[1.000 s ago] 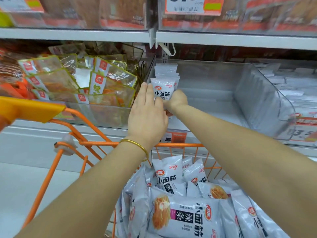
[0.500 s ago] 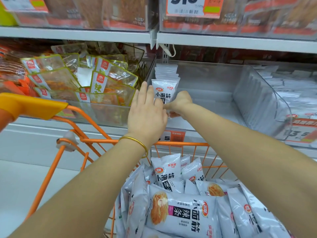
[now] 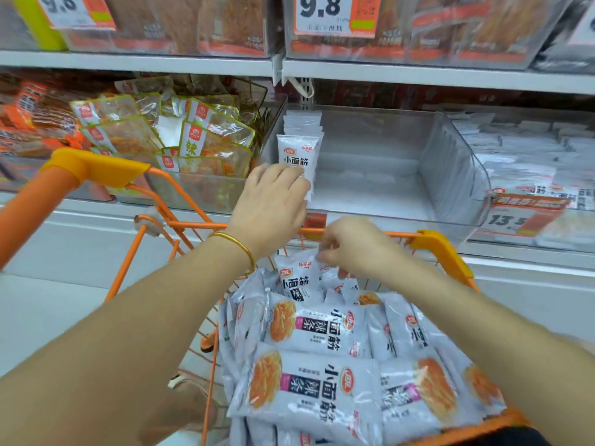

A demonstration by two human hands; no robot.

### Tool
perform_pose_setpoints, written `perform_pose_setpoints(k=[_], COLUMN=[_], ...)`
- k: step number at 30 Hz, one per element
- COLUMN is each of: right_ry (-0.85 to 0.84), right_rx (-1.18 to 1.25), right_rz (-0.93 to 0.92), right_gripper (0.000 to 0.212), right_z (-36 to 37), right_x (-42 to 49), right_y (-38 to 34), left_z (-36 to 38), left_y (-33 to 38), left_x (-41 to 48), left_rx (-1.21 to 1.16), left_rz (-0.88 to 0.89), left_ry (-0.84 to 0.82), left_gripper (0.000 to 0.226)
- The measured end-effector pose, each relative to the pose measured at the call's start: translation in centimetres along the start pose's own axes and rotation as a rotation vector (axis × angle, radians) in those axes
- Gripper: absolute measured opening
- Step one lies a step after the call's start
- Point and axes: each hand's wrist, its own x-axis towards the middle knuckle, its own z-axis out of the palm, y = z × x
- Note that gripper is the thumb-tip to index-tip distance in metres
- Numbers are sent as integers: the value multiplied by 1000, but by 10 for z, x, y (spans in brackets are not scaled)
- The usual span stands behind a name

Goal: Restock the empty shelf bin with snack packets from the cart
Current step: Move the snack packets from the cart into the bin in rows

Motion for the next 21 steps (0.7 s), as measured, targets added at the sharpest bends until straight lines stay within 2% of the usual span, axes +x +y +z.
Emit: perform_pose_setpoints(k=[2,5,10,14,17,21], right_ry=[-17,51,112,190,265,276], right_rx=[-143,-62,202,507,732,988], right_rz=[59,93,93,56,83,112], right_gripper=[41,53,46,40,36,25], right_z=[19,41,45,16,-10,-33], right_x=[1,5,7,-3,-7,1], right_y=[2,4,9,15,21,24], left_z=[-1,-2,-2,-7,-11,-12], left_y=[4,7,6,4,4,7], left_x=[-5,-9,-9,-5,4,12], left_rx=[-16,-48,-81,-159,-384,-779], left_rz=[-16,-23,-15,-131,-279,-319], left_ry=[-19,-71,-76,8,-2,-123], left_gripper=[36,39,42,47,42,44])
